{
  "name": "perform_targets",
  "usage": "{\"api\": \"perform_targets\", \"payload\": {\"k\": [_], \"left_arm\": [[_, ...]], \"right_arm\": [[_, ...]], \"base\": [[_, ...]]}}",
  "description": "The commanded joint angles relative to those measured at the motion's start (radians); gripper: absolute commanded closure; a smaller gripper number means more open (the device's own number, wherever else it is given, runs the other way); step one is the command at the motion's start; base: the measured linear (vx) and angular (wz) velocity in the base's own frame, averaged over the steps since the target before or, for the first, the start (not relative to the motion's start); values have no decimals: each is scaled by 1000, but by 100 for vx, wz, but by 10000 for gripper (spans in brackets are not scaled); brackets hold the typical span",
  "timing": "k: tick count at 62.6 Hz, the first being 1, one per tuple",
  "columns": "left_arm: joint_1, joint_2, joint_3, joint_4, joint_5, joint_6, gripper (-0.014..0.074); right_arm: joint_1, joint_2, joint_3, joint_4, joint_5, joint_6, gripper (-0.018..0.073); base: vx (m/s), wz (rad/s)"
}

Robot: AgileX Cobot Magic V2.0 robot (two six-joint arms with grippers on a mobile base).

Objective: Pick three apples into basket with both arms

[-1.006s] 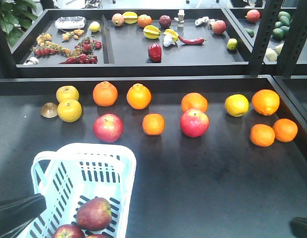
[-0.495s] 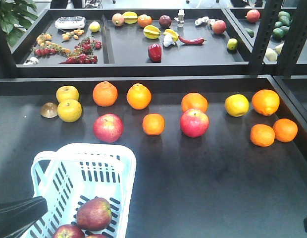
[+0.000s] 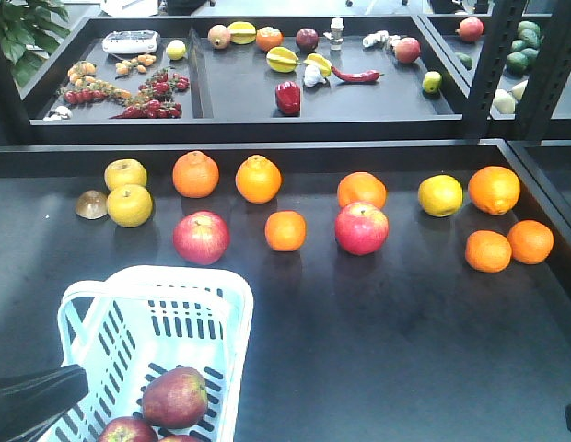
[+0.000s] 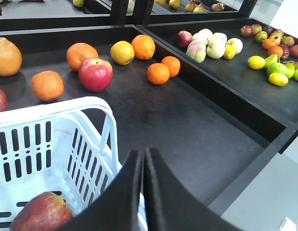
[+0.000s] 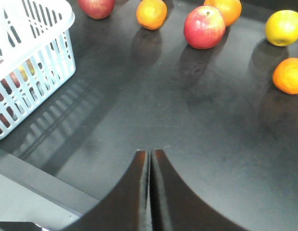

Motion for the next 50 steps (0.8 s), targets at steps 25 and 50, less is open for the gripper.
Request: {"api": "perform_targets", "payload": {"k": [25,50], "left_arm": [[-3,-14,-24,93,-295,12,602],[-3,-190,-1,462,-302,-264,602]], "right_arm": [[-4,8,-22,-36,-51,-2,564],[-4,8,-22,-36,-52,-3,564]], "base": [[0,0],[0,0]]}}
